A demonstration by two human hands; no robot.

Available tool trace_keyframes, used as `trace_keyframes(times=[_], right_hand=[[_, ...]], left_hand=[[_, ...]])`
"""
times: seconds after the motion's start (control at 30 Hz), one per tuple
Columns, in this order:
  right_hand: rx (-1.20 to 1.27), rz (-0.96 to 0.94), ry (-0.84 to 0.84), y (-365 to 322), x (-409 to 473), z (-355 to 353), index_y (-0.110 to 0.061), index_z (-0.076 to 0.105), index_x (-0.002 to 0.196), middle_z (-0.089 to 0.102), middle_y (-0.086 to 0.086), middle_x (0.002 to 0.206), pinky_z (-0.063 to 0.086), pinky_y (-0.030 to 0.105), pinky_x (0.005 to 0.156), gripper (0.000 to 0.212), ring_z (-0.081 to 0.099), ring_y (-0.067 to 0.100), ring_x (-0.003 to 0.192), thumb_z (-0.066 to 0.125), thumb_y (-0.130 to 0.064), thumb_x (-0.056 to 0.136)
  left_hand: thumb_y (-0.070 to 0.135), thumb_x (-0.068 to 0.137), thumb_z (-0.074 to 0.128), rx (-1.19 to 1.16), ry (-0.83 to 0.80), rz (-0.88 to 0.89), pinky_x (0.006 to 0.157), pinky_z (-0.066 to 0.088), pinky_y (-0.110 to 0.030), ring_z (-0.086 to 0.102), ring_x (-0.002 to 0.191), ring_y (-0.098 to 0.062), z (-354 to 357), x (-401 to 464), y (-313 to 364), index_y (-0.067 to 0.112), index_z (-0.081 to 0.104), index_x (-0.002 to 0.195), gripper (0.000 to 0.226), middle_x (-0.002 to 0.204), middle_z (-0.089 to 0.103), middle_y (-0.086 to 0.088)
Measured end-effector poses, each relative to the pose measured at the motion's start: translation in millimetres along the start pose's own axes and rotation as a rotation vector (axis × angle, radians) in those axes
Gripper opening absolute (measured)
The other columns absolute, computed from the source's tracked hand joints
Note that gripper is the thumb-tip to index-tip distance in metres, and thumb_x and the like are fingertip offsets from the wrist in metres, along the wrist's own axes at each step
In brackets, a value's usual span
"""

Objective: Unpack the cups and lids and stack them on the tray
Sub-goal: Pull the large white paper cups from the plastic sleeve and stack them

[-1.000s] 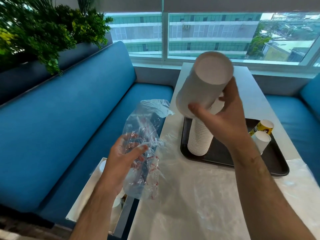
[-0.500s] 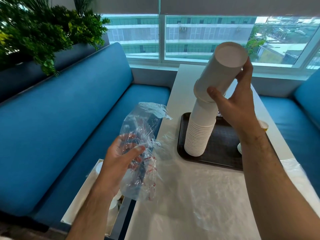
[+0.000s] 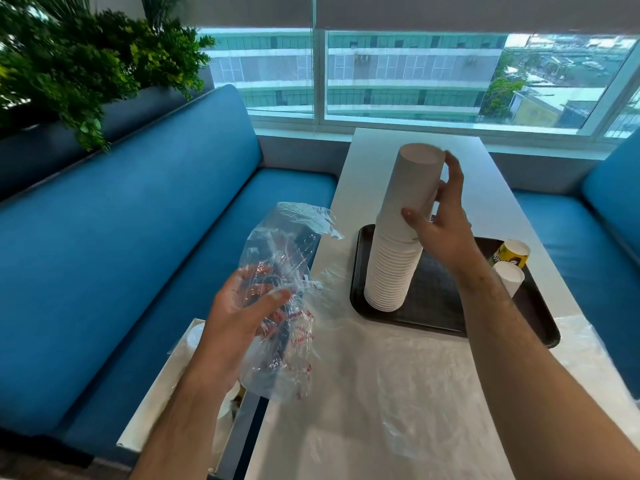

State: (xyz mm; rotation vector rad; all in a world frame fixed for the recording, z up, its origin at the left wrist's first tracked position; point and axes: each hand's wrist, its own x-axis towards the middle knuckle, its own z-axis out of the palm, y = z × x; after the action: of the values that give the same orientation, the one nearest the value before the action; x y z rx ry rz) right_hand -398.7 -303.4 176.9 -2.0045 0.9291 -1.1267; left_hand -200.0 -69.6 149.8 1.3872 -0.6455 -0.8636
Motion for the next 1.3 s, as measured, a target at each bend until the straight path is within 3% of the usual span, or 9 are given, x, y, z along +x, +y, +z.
trace_keyframes(times=[0.1,0.23,0.37,0.5,0.7,0.83,0.93,1.13,1.3], right_hand=[[0.017,0.044,-0.014,13.6,-5.1,3.7,-0.017,0.001,0.157,0.042,-0.005,0.139,0.044,0.037,0.106,0.089,0.048,0.016,0.123,0.066,-0.015,0.097],[-0.101,0.068,0.194,19.9,-10.3,11.2,-0.040,0.005,0.155,0.032,-0.002,0.157,0.030,0.062,0.114,0.095,0.034,0.025,0.143,0.069,-0.051,0.086],[-0.068,-0.037,0.453,-6.1,-41.5,26.9,-0.021,0.036,0.145,0.042,-0.001,0.144,0.035,0.041,0.105,0.072,0.041,0.017,0.130,0.070,-0.040,0.084],[0.151,-0.030,0.055,-35.9,-82.6,48.8,-0.021,0.055,0.121,0.064,-0.008,0.107,0.049,0.029,0.078,0.036,0.061,0.007,0.097,0.064,-0.007,0.089],[0.222,0.053,-0.396,-50.3,-127.1,80.8,-0.036,0.042,0.134,0.054,-0.027,0.118,0.048,0.022,0.088,0.072,0.055,0.004,0.114,0.078,-0.028,0.071],[0.169,0.052,-0.208,-59.0,-131.4,105.6,-0.033,0.055,0.131,0.058,-0.025,0.122,0.041,0.009,0.086,0.055,0.053,-0.001,0.112,0.081,-0.034,0.084],[0.167,-0.072,-0.125,-55.4,-123.5,110.4,-0.022,0.071,0.115,0.067,-0.014,0.111,0.052,0.028,0.086,0.019,0.061,0.009,0.105,0.068,-0.023,0.096],[-0.042,-0.281,-0.183,-42.2,-103.3,83.0,-0.035,0.079,0.087,0.057,-0.020,0.129,0.043,0.059,0.097,0.041,0.047,0.014,0.129,0.066,0.004,0.084],[-0.132,-0.352,-0.293,-49.2,-90.2,49.7,-0.034,0.073,0.060,0.047,-0.022,0.145,0.031,0.050,0.112,0.041,0.030,0.020,0.141,0.069,-0.010,0.092]], left_hand=[[0.055,0.048,0.090,-0.026,0.006,-0.005,0.098,0.052,-0.055,0.072,0.105,-0.022,1.1,0.8,0.8,0.042,0.064,0.117,0.074,0.115,0.073,0.005],[0.042,0.058,0.094,-0.080,0.013,-0.005,0.091,0.055,-0.047,0.072,0.103,-0.024,1.7,2.3,3.7,0.034,0.061,0.122,0.072,0.115,0.074,0.001],[0.027,0.073,0.079,-0.217,0.094,0.014,0.072,0.060,-0.035,0.072,0.088,-0.020,5.7,5.8,6.2,0.024,0.060,0.124,0.055,0.114,0.073,-0.006],[0.030,0.076,0.079,-0.334,0.222,0.023,0.072,0.057,-0.035,0.075,0.089,-0.017,10.6,16.4,5.4,0.026,0.058,0.130,0.059,0.114,0.073,-0.003],[0.035,0.078,0.076,-0.490,0.337,0.085,0.071,0.054,-0.034,0.071,0.092,-0.018,19.7,27.5,4.5,0.019,0.051,0.138,0.067,0.112,0.070,-0.003],[0.028,0.090,0.072,-0.568,0.364,0.030,0.083,0.058,-0.043,0.070,0.106,-0.027,27.1,32.0,-5.6,0.025,0.049,0.138,0.053,0.123,0.068,-0.008],[0.039,0.081,0.077,-0.629,0.303,-0.017,0.101,0.052,-0.052,0.064,0.120,-0.033,25.5,34.7,-8.9,0.023,0.050,0.141,0.068,0.133,0.065,-0.013],[0.065,0.078,0.067,-0.754,0.211,-0.219,0.102,0.047,-0.061,0.062,0.120,-0.035,2.5,43.1,-20.9,0.028,0.056,0.139,0.072,0.134,0.063,-0.012],[0.064,0.053,0.086,-0.799,0.200,-0.336,0.090,0.044,-0.076,0.061,0.121,-0.042,-24.3,63.2,-26.5,0.028,0.045,0.145,0.107,0.139,0.059,-0.015]])
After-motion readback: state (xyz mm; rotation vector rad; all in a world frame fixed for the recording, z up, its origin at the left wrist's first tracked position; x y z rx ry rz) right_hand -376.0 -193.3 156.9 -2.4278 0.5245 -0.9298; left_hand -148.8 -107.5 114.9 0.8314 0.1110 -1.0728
